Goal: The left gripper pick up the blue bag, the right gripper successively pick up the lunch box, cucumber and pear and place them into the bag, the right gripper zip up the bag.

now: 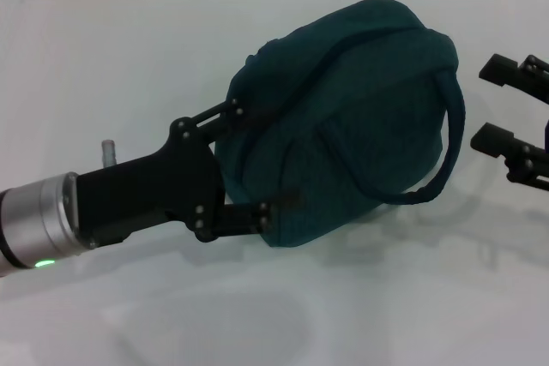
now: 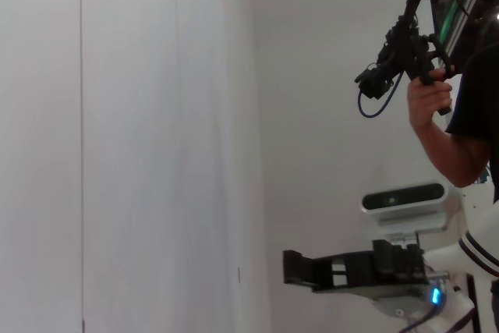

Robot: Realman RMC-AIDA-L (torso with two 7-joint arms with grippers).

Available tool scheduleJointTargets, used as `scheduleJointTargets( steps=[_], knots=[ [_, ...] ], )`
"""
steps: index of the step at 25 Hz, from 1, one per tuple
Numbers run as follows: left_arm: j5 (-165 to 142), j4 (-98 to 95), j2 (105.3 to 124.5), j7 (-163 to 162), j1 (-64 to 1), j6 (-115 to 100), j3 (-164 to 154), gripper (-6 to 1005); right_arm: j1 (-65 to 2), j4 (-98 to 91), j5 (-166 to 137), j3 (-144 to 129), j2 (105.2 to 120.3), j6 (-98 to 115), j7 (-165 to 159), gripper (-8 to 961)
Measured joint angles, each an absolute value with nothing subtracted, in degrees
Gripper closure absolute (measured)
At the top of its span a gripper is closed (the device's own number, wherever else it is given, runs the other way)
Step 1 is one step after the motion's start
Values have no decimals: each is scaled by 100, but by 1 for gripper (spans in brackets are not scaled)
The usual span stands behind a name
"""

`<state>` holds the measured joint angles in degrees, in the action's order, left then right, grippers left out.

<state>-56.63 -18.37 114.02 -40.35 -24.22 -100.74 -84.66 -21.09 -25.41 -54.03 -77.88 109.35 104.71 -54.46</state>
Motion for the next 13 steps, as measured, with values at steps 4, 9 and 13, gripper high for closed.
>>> scheduleJointTargets(
  steps=[4, 9, 13],
  knots=[
    [-5640, -1838, 11410, -3972, -2388, -10188, -8318, 124, -2121, -2541, -5468, -7771, 10966, 10588, -5445, 173],
    [-5674, -1858, 11417, -3962, -2374, -10114, -8243, 124, -2190, -2540, -5622, -7762, 11000, 10451, -5489, 173],
    [-5707, -1822, 11394, -3973, -2354, -9921, -8248, 124, -2291, -2540, -5965, -7754, 10978, 10230, -5624, 173]
  ],
)
